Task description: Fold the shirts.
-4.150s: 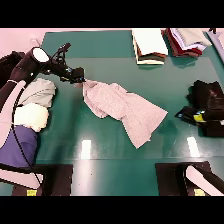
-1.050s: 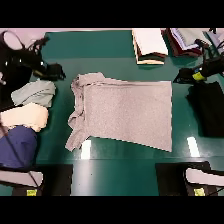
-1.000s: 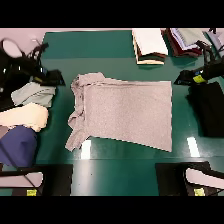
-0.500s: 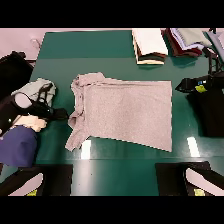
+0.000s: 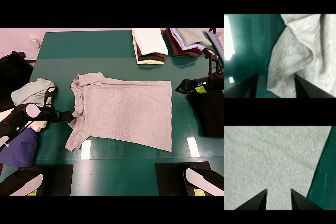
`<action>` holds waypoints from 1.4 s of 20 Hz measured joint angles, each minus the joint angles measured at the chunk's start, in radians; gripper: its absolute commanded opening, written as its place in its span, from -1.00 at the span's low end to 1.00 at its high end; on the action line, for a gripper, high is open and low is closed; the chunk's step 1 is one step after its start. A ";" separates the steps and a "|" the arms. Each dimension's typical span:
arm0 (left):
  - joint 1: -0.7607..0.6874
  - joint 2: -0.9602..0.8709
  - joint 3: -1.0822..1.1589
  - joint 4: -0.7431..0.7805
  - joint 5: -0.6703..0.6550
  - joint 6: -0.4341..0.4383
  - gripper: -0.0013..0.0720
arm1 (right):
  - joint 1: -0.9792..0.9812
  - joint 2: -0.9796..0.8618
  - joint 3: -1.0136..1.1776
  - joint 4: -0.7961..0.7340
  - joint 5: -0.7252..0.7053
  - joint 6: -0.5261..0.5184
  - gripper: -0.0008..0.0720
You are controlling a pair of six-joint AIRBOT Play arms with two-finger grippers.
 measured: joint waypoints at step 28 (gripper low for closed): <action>-0.002 -0.037 0.196 -0.032 -0.219 0.000 -0.91 | -0.237 0.132 -0.658 -0.001 0.212 -0.024 0.26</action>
